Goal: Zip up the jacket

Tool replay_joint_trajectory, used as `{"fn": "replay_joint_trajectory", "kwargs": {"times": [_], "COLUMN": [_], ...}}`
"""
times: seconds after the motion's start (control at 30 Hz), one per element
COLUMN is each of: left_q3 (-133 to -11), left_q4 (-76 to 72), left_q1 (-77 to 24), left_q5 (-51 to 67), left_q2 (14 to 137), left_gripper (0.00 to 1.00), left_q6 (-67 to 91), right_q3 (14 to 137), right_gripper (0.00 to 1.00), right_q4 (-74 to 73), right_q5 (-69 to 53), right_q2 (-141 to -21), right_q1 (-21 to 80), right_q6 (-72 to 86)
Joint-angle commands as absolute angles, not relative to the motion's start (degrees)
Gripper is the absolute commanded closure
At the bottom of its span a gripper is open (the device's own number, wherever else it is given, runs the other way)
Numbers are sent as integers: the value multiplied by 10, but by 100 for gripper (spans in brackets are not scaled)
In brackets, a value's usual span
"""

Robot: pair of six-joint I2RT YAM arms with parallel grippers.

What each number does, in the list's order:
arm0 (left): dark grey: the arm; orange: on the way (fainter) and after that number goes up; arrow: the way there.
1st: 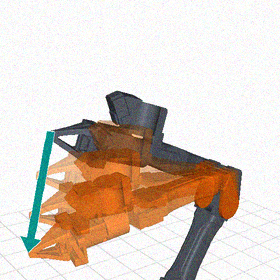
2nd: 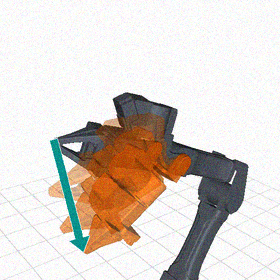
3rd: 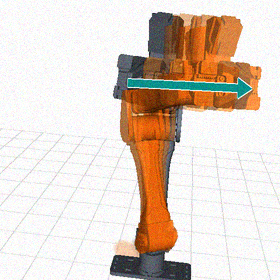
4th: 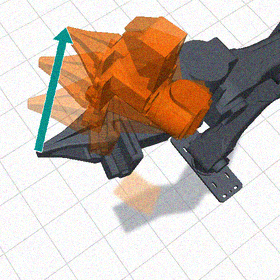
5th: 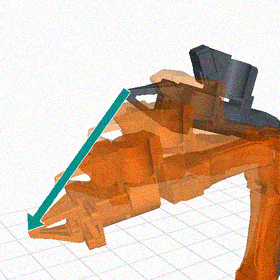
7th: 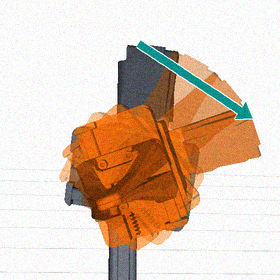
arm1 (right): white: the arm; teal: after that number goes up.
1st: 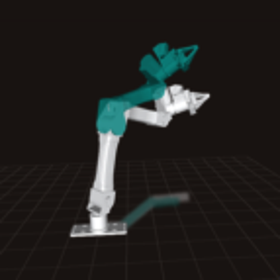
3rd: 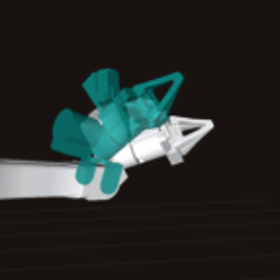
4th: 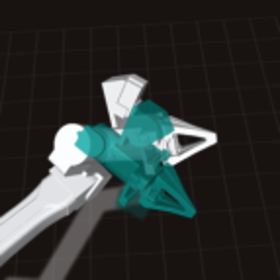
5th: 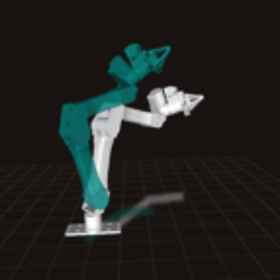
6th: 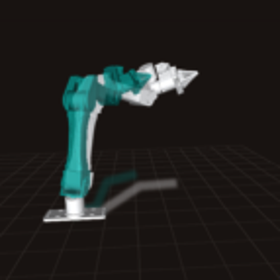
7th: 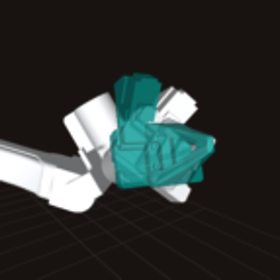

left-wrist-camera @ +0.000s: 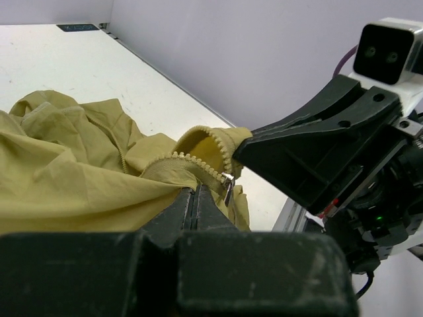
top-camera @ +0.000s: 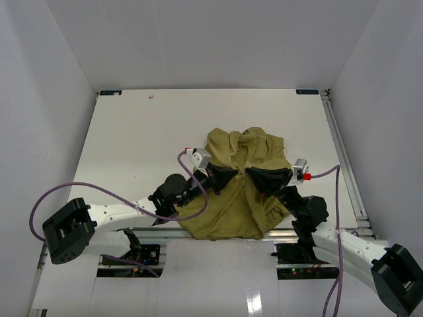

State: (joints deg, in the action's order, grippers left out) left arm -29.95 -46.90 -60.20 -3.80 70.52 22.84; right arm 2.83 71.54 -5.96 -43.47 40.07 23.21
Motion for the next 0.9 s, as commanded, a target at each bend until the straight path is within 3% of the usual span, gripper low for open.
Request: {"fn": "replay_joint_trajectory", "kwargs": {"times": [0.0, 0.6, 0.87], "left_q3": [-300, -306, -315], "left_q4": [-436, -432, -404], "left_q1": [-602, -602, -602], "left_q5": [-39, 37, 54], "left_q2": [698, 699, 707], "left_gripper": [100, 100, 100], "left_q6": [195, 156, 136], "right_q3": [-56, -24, -33], "right_gripper": [92, 92, 92], "right_q4": [711, 684, 685], "right_q5": [-49, -108, -79], "right_q2": [-409, -457, -434], "right_q1": [398, 398, 398], "right_q6": [209, 197, 199]}}
